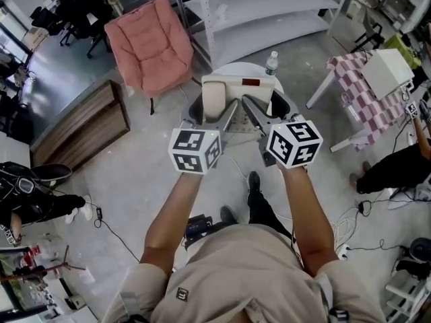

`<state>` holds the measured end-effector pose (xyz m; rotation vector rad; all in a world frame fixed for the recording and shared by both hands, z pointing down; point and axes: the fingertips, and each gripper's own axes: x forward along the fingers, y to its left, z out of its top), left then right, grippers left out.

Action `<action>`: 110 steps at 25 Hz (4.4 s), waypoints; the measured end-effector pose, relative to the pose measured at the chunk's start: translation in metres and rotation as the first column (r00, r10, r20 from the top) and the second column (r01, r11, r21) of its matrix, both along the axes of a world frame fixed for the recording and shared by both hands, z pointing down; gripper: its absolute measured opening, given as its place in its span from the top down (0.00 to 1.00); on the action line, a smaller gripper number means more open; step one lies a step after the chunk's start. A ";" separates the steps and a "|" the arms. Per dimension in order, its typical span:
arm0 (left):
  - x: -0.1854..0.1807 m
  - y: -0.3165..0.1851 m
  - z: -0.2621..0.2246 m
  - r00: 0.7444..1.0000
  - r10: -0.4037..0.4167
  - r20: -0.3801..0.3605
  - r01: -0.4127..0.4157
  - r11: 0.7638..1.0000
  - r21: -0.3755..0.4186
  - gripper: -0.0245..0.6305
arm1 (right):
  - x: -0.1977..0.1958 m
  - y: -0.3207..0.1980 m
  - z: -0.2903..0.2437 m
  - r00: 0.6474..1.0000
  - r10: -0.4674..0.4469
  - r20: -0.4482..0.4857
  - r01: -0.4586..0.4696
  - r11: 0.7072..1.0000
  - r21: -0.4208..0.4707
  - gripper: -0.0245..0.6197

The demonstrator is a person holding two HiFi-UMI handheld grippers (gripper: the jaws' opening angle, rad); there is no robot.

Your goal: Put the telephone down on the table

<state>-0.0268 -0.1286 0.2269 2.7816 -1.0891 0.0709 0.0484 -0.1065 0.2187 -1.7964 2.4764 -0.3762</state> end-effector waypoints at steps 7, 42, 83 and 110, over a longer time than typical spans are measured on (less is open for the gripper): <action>-0.001 -0.039 0.020 0.999 -0.043 0.004 0.043 0.999 -0.020 0.48 | 0.000 -0.042 0.020 0.999 -0.039 0.004 0.039 0.999 -0.019 0.55; 0.000 -0.215 0.182 0.990 -0.097 0.104 0.120 0.964 -0.239 0.48 | 0.002 -0.226 0.183 0.992 -0.101 0.078 0.117 0.965 -0.235 0.54; 0.022 -0.289 0.407 0.969 -0.110 0.221 0.203 0.866 -0.457 0.48 | 0.024 -0.306 0.412 0.975 -0.162 0.151 0.214 0.866 -0.451 0.54; 0.022 -0.305 0.463 0.964 -0.130 0.232 0.234 0.827 -0.510 0.48 | 0.025 -0.326 0.469 0.973 -0.165 0.164 0.225 0.841 -0.493 0.53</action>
